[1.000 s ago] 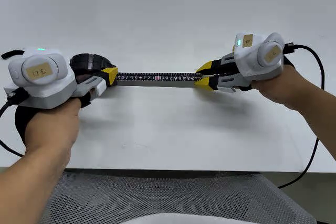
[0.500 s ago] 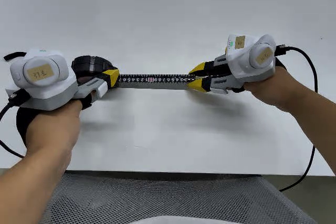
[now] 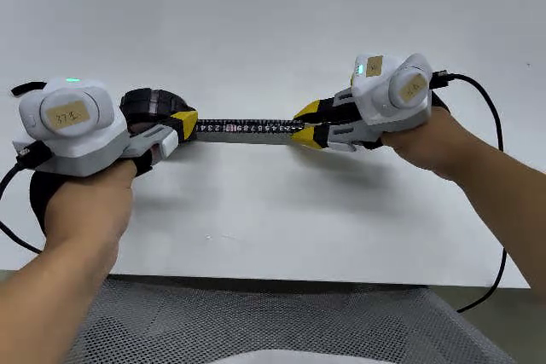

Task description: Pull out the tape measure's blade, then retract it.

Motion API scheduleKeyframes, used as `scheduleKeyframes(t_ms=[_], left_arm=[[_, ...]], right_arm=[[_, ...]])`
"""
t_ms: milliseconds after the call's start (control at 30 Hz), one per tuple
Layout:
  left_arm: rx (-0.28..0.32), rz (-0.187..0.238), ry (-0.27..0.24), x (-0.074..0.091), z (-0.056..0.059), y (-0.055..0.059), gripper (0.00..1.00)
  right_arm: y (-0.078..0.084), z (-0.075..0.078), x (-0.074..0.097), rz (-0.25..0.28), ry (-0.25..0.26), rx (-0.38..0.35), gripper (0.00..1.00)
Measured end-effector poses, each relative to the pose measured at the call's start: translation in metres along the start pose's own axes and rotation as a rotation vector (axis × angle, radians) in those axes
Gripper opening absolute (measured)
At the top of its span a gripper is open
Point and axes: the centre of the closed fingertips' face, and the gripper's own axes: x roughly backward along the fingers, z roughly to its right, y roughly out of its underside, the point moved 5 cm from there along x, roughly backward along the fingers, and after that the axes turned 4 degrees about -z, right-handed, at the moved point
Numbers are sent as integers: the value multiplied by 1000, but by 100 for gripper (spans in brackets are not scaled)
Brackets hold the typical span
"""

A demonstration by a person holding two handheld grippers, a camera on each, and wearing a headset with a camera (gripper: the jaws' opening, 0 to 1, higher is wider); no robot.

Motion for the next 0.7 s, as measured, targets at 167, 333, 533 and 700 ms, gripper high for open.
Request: scheduleKeyframes(t_ms=[167,333,533,700], left_arm=[[5,1,4,0,0,0,55],[3,1,6,1,0,0,55],[6,0,8,0,0,0,55],[8,-1,8,0,0,0,55]], right_arm=[[-5,-1,-6,8,-6,1,10],[-9,-4,-12,14,-10,5,10],[-16,-7,-17,22,-14,14,10],[-20,-6,-23,24,-21,16,10]])
